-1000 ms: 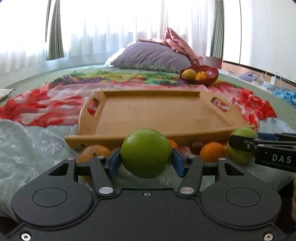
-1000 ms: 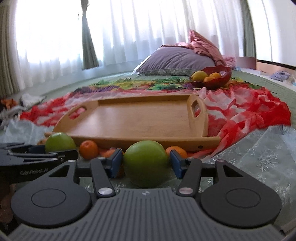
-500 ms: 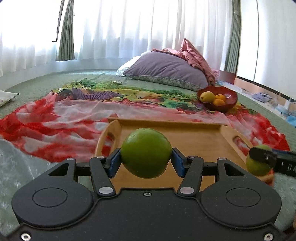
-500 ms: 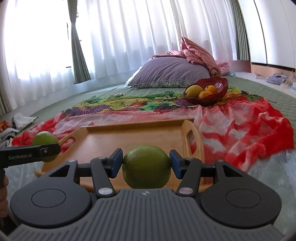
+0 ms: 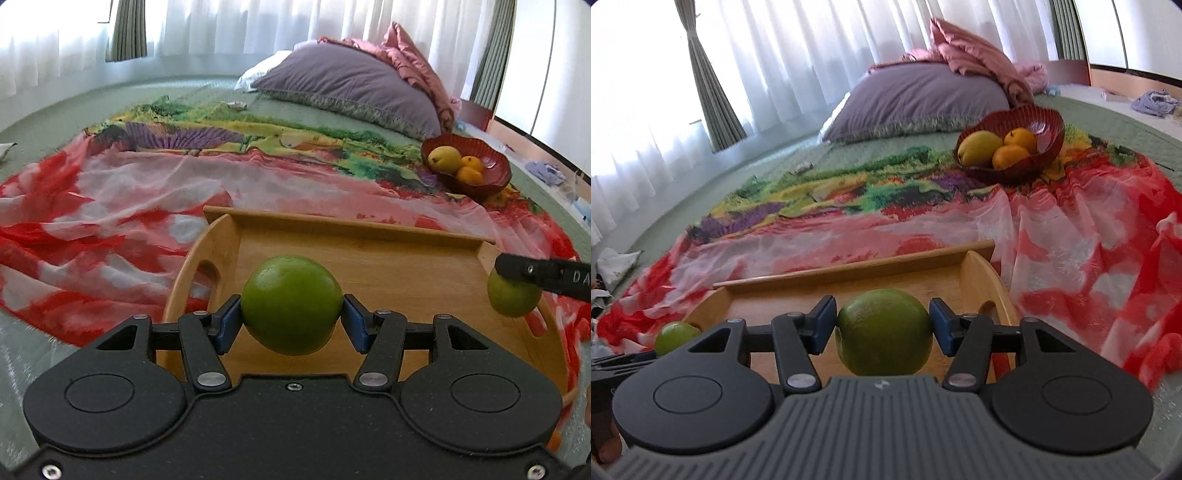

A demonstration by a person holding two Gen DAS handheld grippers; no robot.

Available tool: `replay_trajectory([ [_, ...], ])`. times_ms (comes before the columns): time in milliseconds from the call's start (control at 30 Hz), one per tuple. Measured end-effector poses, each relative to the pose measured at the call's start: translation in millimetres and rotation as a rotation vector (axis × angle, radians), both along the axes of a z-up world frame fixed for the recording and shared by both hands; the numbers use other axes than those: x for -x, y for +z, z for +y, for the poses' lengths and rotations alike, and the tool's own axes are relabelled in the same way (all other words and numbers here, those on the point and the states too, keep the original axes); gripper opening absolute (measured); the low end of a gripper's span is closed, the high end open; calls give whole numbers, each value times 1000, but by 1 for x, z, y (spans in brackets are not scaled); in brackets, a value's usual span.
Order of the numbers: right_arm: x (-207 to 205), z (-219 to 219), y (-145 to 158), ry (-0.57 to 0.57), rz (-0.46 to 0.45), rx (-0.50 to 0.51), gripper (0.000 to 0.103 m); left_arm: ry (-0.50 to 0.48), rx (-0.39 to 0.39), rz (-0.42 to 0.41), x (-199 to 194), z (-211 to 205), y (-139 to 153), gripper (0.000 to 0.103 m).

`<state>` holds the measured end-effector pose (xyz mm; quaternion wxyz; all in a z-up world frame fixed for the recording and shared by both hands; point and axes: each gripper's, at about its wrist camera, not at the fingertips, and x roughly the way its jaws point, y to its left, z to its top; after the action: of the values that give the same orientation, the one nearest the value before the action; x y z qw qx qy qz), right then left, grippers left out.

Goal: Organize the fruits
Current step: 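Carry both green apples onto the wooden tray and open both tools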

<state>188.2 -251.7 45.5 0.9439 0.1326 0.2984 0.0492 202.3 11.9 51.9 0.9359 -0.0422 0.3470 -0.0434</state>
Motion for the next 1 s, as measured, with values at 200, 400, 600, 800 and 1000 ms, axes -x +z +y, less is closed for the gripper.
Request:
replay_trajectory([
  [200,-13,7,-12,-2,44,28,58,-13,-28,29,-18,-6,-7,55],
  [400,-17,11,-18,3,66,50,58,-13,-35,46,-24,-8,-14,55],
  [600,-17,12,-18,9,63,60,58,-19,-51,41,-24,-11,-16,55],
  [800,-17,11,-18,11,64,59,58,-19,-51,40,-24,-11,-16,55],
  [1000,-14,12,-17,24,60,63,73,-21,-69,26,-20,-10,-15,79],
])
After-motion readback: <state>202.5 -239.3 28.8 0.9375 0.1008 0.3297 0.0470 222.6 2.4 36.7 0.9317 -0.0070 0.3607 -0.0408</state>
